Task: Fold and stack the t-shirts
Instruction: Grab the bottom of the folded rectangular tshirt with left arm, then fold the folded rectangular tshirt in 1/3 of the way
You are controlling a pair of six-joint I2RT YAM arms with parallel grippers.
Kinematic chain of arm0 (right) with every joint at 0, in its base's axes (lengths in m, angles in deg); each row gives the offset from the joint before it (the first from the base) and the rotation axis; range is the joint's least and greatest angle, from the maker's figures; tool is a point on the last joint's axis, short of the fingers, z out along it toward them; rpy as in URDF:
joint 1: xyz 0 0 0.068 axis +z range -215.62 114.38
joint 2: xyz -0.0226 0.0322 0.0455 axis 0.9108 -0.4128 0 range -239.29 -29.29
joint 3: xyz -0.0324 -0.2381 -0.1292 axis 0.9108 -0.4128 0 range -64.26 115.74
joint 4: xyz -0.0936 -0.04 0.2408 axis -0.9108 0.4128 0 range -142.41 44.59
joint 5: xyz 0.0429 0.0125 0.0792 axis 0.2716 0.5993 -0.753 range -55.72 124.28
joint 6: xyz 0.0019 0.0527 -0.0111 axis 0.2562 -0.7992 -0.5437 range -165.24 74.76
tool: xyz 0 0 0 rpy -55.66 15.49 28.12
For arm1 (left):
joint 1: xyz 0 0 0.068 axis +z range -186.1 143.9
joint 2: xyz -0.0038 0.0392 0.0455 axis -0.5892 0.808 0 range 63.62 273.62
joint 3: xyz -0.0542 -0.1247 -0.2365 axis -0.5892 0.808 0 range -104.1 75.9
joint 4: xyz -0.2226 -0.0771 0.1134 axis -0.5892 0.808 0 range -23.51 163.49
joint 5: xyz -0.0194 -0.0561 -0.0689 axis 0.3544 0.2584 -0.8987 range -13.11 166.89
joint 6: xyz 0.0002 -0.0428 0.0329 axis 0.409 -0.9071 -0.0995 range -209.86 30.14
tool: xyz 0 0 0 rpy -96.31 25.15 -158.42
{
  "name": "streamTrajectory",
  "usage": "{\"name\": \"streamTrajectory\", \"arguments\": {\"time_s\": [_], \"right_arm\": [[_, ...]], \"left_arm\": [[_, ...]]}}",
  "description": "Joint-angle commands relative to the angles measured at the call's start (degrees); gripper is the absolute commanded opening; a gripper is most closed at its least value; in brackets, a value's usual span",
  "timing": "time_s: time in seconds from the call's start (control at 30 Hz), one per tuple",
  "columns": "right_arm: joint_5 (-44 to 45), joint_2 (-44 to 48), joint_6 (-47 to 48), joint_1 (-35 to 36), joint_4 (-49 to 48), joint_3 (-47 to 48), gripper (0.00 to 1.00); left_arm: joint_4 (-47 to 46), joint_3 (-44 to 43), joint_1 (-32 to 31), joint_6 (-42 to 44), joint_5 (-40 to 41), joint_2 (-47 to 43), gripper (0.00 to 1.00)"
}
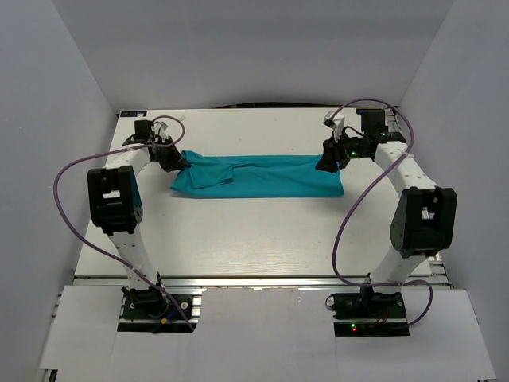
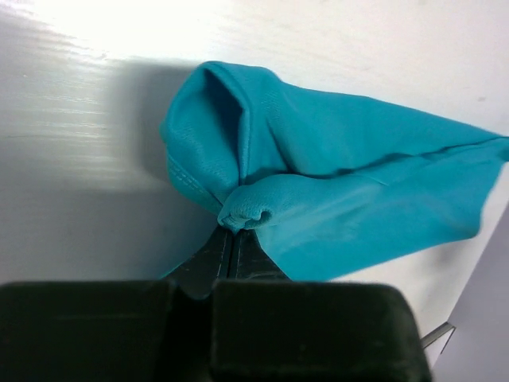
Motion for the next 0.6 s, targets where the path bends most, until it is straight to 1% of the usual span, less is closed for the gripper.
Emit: {"name": "streamTrajectory", "arguments": {"time_s": [0.0,0.17,0.33,0.47,0.57], "right_arm": [[-0.8,2.4,-0.1,-0.2,-1.4,-0.7,0.50],[-1.3,2.2,-0.4,-0.2,-1.7,-0.8,0.50],[-1.4,2.3,-0.5,-0.2,-2.0,-1.0,0.50],[-1.5,2.7,-0.8,-0.2,-2.5,-1.7,0.50],[-1.6,2.9,-1.0,-0.3,-3.1,-2.4,0.50]], "left_arm": [[-0.5,0.5,-0.5,-2.6,-0.5,-7.2,0.00],[-0.2,0.1,-0.9,-4.3,-1.4,-9.3,0.00],[0.4,-2.2,-3.0,-6.6,-1.9,-10.0,0.00],[1.4,-6.9,-8.8,-9.1,-1.5,-8.6,0.00],[2.3,-10.7,-13.0,-10.9,0.9,-6.8,0.00]]}}
